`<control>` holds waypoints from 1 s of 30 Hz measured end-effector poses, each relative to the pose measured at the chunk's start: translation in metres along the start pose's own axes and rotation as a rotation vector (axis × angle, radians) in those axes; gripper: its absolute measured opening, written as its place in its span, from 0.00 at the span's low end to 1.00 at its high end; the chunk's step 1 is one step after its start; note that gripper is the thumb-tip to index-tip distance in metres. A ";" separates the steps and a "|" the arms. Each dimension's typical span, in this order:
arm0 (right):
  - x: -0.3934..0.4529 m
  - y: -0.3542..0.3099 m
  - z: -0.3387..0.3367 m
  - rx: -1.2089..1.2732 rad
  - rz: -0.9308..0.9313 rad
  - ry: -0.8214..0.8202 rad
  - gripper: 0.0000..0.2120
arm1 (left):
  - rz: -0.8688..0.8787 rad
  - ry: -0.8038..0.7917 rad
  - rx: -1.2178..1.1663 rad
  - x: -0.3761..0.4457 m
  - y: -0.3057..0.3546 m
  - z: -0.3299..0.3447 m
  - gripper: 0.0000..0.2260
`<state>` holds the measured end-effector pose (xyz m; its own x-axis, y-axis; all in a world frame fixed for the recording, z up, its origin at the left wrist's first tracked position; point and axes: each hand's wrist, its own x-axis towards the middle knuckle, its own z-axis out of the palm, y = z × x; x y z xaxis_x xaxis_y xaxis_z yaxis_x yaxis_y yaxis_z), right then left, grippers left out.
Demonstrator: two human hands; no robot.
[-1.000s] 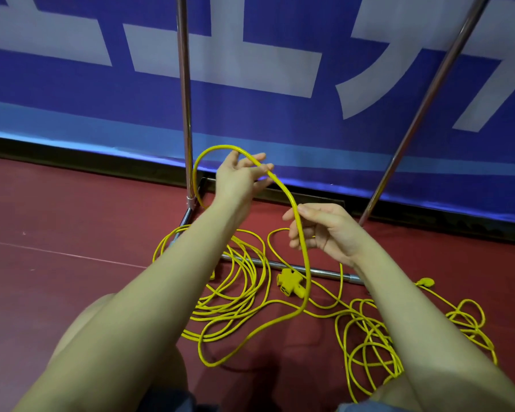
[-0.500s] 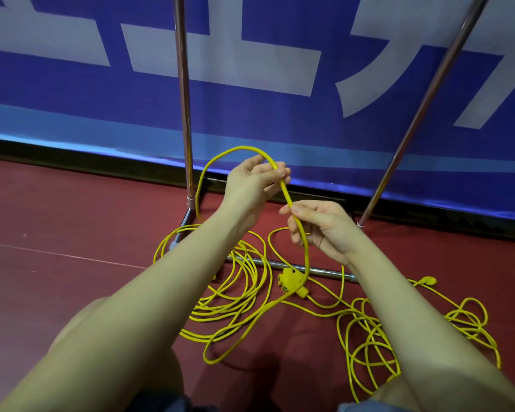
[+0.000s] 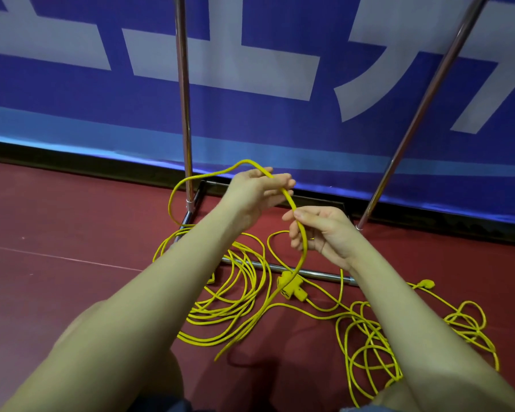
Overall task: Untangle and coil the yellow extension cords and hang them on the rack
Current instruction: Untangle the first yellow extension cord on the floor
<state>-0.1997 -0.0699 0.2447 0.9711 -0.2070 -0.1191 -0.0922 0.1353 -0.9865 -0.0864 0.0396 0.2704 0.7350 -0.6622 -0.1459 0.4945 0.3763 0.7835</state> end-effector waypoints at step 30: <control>0.000 0.003 -0.013 -0.139 0.072 -0.090 0.11 | 0.179 0.255 -0.240 0.019 0.028 -0.024 0.04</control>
<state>-0.2025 -0.0821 0.2407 0.9760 -0.1136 -0.1859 -0.1859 0.0104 -0.9825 -0.0473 0.0538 0.2750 0.8963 -0.4011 -0.1890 0.4201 0.6320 0.6512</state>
